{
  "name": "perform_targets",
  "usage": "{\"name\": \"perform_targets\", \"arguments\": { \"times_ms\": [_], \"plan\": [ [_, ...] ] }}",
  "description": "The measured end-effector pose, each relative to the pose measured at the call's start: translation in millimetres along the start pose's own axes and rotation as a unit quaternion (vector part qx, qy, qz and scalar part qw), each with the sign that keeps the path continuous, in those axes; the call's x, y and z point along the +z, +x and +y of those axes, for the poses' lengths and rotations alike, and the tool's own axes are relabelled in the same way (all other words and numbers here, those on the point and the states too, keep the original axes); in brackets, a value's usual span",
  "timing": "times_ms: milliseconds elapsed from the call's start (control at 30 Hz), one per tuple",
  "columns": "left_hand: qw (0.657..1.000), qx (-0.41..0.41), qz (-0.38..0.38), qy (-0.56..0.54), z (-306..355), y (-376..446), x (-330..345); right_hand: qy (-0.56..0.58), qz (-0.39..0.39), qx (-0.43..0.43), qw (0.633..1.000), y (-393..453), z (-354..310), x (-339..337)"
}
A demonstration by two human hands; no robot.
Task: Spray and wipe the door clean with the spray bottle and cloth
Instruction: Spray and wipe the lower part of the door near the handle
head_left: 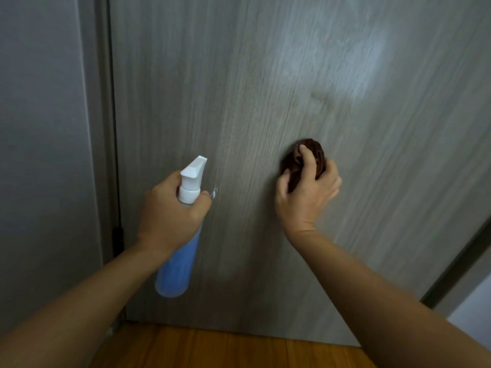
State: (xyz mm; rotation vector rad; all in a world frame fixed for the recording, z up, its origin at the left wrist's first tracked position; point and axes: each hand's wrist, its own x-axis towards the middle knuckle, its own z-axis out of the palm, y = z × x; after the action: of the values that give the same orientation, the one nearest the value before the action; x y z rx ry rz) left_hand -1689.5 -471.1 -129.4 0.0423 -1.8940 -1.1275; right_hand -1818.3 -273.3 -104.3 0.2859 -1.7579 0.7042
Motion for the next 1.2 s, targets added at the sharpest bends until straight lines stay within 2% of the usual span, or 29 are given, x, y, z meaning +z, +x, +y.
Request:
{"name": "perform_targets", "arguments": {
  "times_ms": [67, 133, 200, 267, 367, 433, 600, 700, 733, 800, 900, 967, 1000, 1067, 1200],
  "plan": [
    [1.000, -0.017, -0.002, 0.004, -3, -7, 4, -0.025, -0.013, -0.028, 0.999, -18, -8, 11],
    [1.000, -0.028, -0.008, 0.011, -11, -17, 8, -0.062, -0.050, -0.134, 0.988, -41, -7, 19],
    [0.999, -0.034, -0.016, 0.018, -21, -27, 9, -0.089, -0.107, -0.269, 0.953, -64, -2, 21],
    [0.999, -0.045, -0.025, 0.012, -32, -36, 8, -0.107, -0.169, -0.366, 0.909, -76, 3, 18],
    [0.998, -0.054, -0.017, -0.005, -40, -43, 0, -0.112, -0.218, -0.426, 0.871, -65, 4, 7],
    [0.999, -0.051, -0.010, -0.016, -45, -44, -5, -0.087, -0.222, -0.424, 0.874, -43, 0, 0],
    [0.999, -0.051, 0.018, -0.008, -49, -36, -18, -0.052, -0.145, -0.282, 0.947, 10, -35, 8],
    [0.998, -0.051, 0.020, -0.006, -49, -36, -18, -0.063, -0.111, -0.247, 0.961, 6, -59, 26],
    [0.998, -0.054, 0.021, -0.001, -48, -36, -18, -0.073, -0.109, -0.259, 0.957, -3, -62, 31],
    [0.998, -0.063, 0.026, 0.009, -48, -35, -18, -0.098, -0.123, -0.336, 0.929, -30, -60, 36],
    [0.998, -0.059, 0.027, 0.021, -49, -35, -18, -0.114, -0.197, -0.474, 0.851, -72, -41, 32],
    [0.998, -0.057, 0.026, 0.025, -49, -36, -18, -0.126, -0.254, -0.510, 0.812, -85, -25, 23],
    [0.998, -0.058, 0.022, 0.026, -50, -36, -18, -0.129, -0.266, -0.512, 0.806, -84, -19, 19],
    [0.998, -0.062, 0.010, 0.028, -52, -37, -18, -0.127, -0.260, -0.495, 0.819, -69, -13, 11],
    [0.997, -0.069, -0.001, 0.014, -60, -40, -24, -0.102, -0.196, -0.414, 0.883, -15, -30, 10]
  ]
}}
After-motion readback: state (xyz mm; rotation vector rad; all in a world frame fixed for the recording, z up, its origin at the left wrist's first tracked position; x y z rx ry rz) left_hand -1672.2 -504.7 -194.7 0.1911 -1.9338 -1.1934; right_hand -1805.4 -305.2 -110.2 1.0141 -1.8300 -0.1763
